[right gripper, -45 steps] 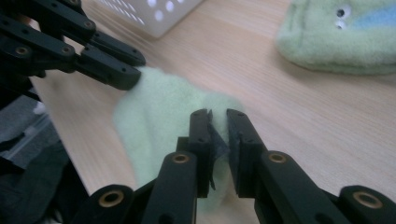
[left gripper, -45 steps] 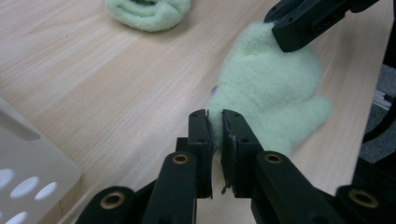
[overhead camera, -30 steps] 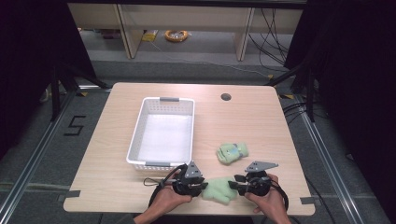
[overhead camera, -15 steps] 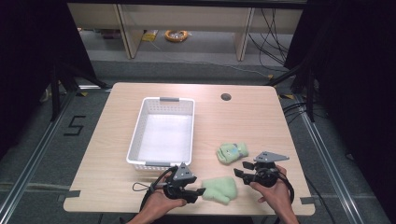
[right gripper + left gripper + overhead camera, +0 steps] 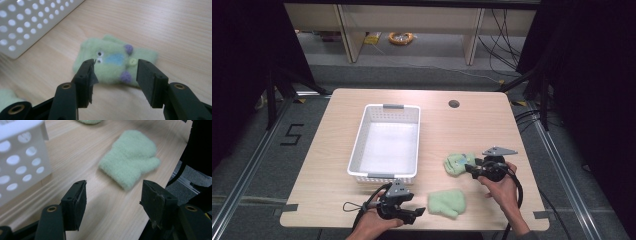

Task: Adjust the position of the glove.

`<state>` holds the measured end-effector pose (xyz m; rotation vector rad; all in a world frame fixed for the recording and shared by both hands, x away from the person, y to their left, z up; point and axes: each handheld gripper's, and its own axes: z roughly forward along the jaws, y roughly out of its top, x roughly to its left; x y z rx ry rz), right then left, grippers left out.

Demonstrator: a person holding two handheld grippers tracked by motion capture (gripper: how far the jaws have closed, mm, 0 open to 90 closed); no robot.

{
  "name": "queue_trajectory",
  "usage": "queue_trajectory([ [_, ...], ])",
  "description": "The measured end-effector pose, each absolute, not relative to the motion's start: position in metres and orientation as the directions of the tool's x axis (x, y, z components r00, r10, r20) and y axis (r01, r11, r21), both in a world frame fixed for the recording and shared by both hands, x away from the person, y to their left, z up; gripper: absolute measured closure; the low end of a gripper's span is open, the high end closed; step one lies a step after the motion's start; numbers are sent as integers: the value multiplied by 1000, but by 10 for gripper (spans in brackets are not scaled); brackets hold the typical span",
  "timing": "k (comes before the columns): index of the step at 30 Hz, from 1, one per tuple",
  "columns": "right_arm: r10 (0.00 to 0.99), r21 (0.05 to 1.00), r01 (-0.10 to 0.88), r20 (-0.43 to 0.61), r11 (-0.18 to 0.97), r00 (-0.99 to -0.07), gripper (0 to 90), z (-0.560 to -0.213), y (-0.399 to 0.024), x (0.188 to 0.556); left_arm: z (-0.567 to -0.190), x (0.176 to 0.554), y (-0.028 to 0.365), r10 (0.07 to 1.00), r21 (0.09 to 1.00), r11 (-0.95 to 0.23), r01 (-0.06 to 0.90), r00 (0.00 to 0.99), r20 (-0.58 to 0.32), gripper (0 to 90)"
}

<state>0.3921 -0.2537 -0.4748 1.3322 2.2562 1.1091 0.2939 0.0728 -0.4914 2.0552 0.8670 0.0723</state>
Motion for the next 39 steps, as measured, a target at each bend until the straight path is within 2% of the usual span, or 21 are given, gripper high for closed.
queue_trajectory([
  [7, 850, 692, 657, 119, 300, -513, 492, -483, -241, 412, -498, 284, 80, 599, 736, -424, 528, 773, -210, 316],
  [9, 843, 703, 633, 89, 325, -531, 492, -485, -242, 416, -499, 283, 81, 600, 738, -418, 530, 771, -214, 307],
  [10, 850, 685, 654, 97, 320, -518, 490, -485, -239, 418, -501, 281, 82, 609, 730, -407, 549, 759, -230, 282],
  [12, 853, 713, 631, 90, 306, -515, 489, -489, -236, 420, -501, 281, 83, 609, 729, -415, 544, 762, -221, 270],
  [13, 850, 666, 677, 122, 313, -513, 488, -487, -235, 421, -501, 280, 83, 611, 732, -405, 548, 758, -230, 270],
  [18, 840, 670, 640, 43, 377, -541, 510, -492, -229, 429, -503, 278, 86, 616, 727, -426, 539, 761, -203, 263],
  [20, 843, 659, 652, 52, 375, -536, 520, -493, -228, 429, -502, 278, 87, 607, 727, -438, 528, 771, -194, 263],
  [21, 850, 660, 664, 75, 350, -522, 570, -497, -225, 428, -503, 277, 84, 614, 737, -404, 542, 757, -221, 264],
  [22, 850, 660, 664, 75, 350, -522, 570, -497, -225, 428, -503, 277, 84, 614, 737, -404, 542, 757, -221, 265],
  [23, 825, 654, 640, 43, 403, -564, 612, -498, -227, 430, -503, 278, 85, 596, 727, -441, 527, 777, -201, 267],
  [26, 831, 653, 652, 60, 386, -553, 659, -499, -226, 429, -504, 276, 83, 608, 725, -416, 549, 761, -227, 270],
  [27, 834, 665, 657, 90, 356, -544, 725, -501, -227, 430, -504, 278, 84, 604, 725, -435, 534, 770, -204, 271],
  [29, 812, 663, 641, 85, 387, -577, 784, -502, -233, 433, -505, 277, 83, 610, 733, -407, 545, 760, -227, 273],
  [33, 805, 687, 625, 97, 371, -585, 830, -503, -232, 430, -503, 279, 85, 612, 719, -428, 548, 761, -215, 278],
  [35, 795, 671, 627, 90, 397, -599, 841, -500, -234, 430, -503, 279, 85, 611, 724, -420, 548, 760, -221, 279],
  [37, 793, 710, 594, 83, 378, -604, 844, -499, -233, 429, -504, 279, 84, 609, 737, -399, 546, 759, -233, 279],
  [39, 783, 695, 597, 78, 401, -617, 845, -493, -235, 427, -503, 280, 87, 608, 722, -423, 548, 762, -222, 279],
])
